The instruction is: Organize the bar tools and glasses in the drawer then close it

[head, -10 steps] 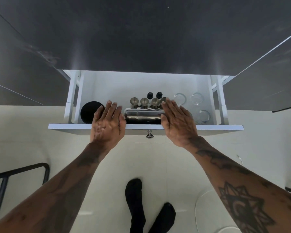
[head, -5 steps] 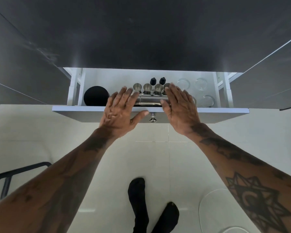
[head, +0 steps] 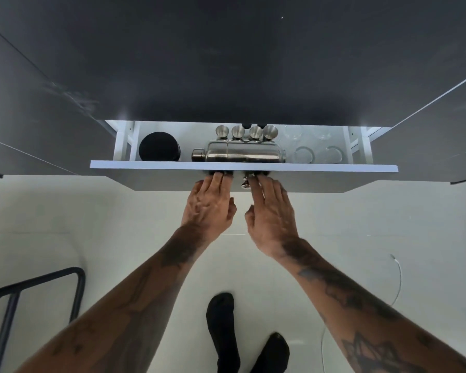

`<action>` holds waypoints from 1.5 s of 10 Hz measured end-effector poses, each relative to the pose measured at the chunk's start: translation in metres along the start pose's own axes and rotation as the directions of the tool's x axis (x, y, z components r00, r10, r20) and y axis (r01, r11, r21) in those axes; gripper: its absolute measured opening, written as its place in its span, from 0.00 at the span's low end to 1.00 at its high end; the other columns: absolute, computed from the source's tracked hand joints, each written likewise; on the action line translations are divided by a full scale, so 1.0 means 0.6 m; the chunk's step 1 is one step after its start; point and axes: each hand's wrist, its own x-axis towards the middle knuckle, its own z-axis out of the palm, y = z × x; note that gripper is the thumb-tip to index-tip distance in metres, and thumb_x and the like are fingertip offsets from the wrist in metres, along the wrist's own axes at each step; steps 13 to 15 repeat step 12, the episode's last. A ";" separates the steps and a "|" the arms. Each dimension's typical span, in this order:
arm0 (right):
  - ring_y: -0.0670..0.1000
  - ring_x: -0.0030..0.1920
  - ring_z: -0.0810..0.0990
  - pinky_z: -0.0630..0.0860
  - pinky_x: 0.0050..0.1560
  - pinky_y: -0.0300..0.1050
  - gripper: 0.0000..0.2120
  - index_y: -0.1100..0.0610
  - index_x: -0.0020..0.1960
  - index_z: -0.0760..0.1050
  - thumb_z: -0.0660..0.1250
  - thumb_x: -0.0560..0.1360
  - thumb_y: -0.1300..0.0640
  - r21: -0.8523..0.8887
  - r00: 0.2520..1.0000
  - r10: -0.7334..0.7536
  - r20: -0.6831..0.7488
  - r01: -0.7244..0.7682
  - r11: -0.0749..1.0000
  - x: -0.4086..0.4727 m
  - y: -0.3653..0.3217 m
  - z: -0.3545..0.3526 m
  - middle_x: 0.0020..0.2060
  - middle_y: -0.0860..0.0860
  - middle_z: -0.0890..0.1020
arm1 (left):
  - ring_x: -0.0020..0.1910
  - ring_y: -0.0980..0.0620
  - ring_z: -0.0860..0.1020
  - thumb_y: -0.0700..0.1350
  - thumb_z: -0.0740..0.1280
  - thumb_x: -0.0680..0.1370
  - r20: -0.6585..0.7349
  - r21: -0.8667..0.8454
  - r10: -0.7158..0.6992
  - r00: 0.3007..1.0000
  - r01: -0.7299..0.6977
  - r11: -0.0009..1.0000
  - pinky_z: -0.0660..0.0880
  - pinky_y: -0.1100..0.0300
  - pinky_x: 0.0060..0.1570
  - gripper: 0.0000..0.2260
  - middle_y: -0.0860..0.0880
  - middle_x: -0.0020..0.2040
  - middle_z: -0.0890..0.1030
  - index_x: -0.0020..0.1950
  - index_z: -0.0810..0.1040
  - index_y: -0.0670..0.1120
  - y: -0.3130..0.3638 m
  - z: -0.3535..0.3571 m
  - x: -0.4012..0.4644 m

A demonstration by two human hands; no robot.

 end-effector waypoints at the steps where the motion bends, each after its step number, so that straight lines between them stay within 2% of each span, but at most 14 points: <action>1: 0.59 0.71 0.67 0.59 0.76 0.56 0.34 0.62 0.76 0.61 0.67 0.72 0.58 -0.077 0.998 -0.020 0.058 0.024 0.997 0.016 0.009 0.001 0.72 0.59 0.68 | 0.63 0.40 0.75 0.45 0.65 0.75 0.046 0.030 0.022 0.999 -0.024 0.999 0.72 0.47 0.64 0.27 0.38 0.65 0.76 0.73 0.68 0.38 -0.007 0.003 0.004; 2: 0.58 0.78 0.55 0.52 0.78 0.56 0.36 0.62 0.79 0.51 0.64 0.76 0.57 -0.080 0.996 0.008 0.094 0.000 0.997 0.015 0.014 0.007 0.78 0.58 0.57 | 0.76 0.40 0.63 0.48 0.64 0.77 0.118 0.054 -0.011 0.993 0.005 0.999 0.61 0.47 0.74 0.35 0.37 0.77 0.62 0.79 0.53 0.40 -0.005 0.008 0.001; 3: 0.57 0.79 0.43 0.49 0.79 0.55 0.38 0.61 0.79 0.44 0.61 0.77 0.56 -0.061 0.995 0.045 0.091 -0.040 0.997 0.019 0.016 0.011 0.79 0.58 0.44 | 0.80 0.42 0.47 0.48 0.61 0.78 0.134 0.037 -0.020 0.991 0.015 0.999 0.53 0.50 0.78 0.37 0.39 0.81 0.47 0.80 0.42 0.41 0.000 0.012 0.009; 4: 0.57 0.79 0.40 0.47 0.79 0.55 0.39 0.60 0.79 0.43 0.62 0.77 0.56 -0.036 0.993 0.091 0.073 -0.088 0.995 0.044 0.018 0.006 0.79 0.58 0.41 | 0.79 0.42 0.40 0.45 0.60 0.78 0.147 0.054 -0.006 0.989 -0.002 0.999 0.48 0.51 0.78 0.38 0.40 0.80 0.39 0.79 0.39 0.40 -0.001 0.010 0.027; 7: 0.56 0.79 0.41 0.47 0.79 0.55 0.38 0.58 0.80 0.42 0.60 0.77 0.54 -0.087 0.994 0.057 0.093 -0.048 0.995 0.100 0.050 -0.004 0.79 0.56 0.41 | 0.79 0.42 0.37 0.46 0.62 0.77 0.198 0.059 -0.005 0.980 -0.006 0.998 0.45 0.49 0.78 0.41 0.42 0.80 0.37 0.79 0.36 0.42 -0.024 0.005 0.082; 9: 0.56 0.79 0.41 0.49 0.79 0.53 0.38 0.58 0.80 0.41 0.59 0.79 0.52 -0.040 0.992 0.095 0.078 -0.092 0.995 0.116 0.038 0.001 0.79 0.56 0.41 | 0.80 0.44 0.42 0.48 0.67 0.76 0.200 0.034 0.027 0.979 -0.035 0.999 0.45 0.51 0.77 0.44 0.44 0.81 0.44 0.80 0.39 0.44 -0.025 -0.003 0.111; 10: 0.55 0.79 0.40 0.50 0.79 0.54 0.38 0.57 0.80 0.40 0.59 0.79 0.51 -0.035 0.989 0.119 0.090 -0.116 0.993 0.107 0.033 -0.013 0.79 0.55 0.40 | 0.80 0.43 0.41 0.49 0.68 0.76 0.235 0.058 0.012 0.972 -0.027 0.998 0.45 0.51 0.77 0.45 0.43 0.81 0.42 0.80 0.38 0.42 -0.017 -0.016 0.107; 11: 0.55 0.79 0.41 0.49 0.79 0.55 0.37 0.57 0.80 0.41 0.58 0.80 0.50 -0.057 0.988 0.123 0.091 -0.118 0.991 0.107 0.031 -0.057 0.80 0.55 0.40 | 0.80 0.42 0.41 0.48 0.66 0.77 0.221 0.071 -0.012 0.975 -0.004 0.997 0.44 0.50 0.77 0.43 0.42 0.81 0.41 0.80 0.39 0.42 -0.002 -0.049 0.099; 12: 0.56 0.80 0.43 0.49 0.78 0.55 0.35 0.57 0.79 0.43 0.58 0.80 0.51 -0.039 0.992 0.101 0.069 -0.099 0.994 0.088 0.015 -0.118 0.80 0.55 0.42 | 0.79 0.40 0.42 0.47 0.64 0.77 0.191 0.086 0.033 0.981 -0.050 0.995 0.48 0.48 0.78 0.42 0.40 0.81 0.40 0.80 0.38 0.42 0.028 -0.104 0.075; 15: 0.56 0.80 0.43 0.49 0.78 0.55 0.35 0.57 0.79 0.43 0.58 0.80 0.51 -0.039 0.992 0.101 0.069 -0.099 0.994 0.088 0.015 -0.118 0.80 0.55 0.42 | 0.79 0.40 0.42 0.47 0.64 0.77 0.191 0.086 0.033 0.981 -0.050 0.995 0.48 0.48 0.78 0.42 0.40 0.81 0.40 0.80 0.38 0.42 0.028 -0.104 0.075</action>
